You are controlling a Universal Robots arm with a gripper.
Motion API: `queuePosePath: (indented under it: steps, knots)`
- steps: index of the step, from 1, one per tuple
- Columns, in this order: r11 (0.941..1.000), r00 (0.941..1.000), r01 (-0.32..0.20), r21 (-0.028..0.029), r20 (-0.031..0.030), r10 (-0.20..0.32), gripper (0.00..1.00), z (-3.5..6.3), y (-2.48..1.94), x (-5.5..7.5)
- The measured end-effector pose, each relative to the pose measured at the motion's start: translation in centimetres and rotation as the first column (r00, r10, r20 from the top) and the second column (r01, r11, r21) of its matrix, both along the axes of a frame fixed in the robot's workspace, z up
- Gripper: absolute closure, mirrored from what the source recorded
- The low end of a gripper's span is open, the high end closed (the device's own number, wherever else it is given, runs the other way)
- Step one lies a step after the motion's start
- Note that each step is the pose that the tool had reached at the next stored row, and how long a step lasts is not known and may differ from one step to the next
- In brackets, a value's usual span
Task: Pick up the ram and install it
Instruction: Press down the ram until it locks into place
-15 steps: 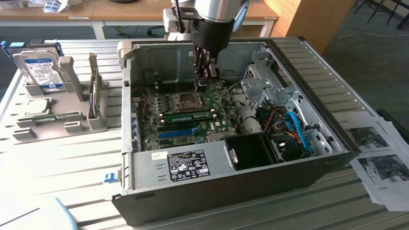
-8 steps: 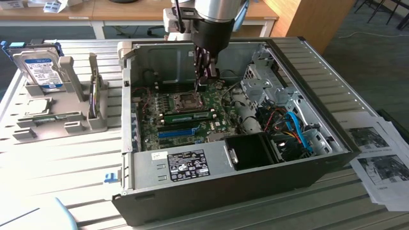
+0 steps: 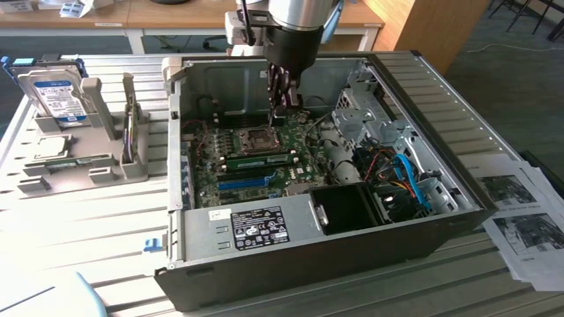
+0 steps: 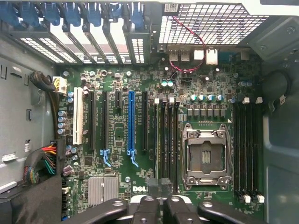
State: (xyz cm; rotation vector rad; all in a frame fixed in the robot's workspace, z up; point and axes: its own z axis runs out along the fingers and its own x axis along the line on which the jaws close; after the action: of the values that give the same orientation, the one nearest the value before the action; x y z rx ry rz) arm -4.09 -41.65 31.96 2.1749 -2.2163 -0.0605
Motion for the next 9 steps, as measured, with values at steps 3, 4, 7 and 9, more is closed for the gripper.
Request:
queuePosePath:
  steps: [3,4,7,9]
  knots:
    - [1.0,1.0,0.0,0.0,0.0001,0.0,0.91,0.0,0.0,0.0]
    - [1.0,1.0,0.0,0.0,0.0001,0.0,0.91,0.0,0.0,0.0]
    - [1.0,1.0,0.0,0.0,0.0,0.0,0.91,0.0,0.0,0.0]
    - [1.0,1.0,0.0,0.0,0.0,0.0,0.91,0.0,0.0,0.01]
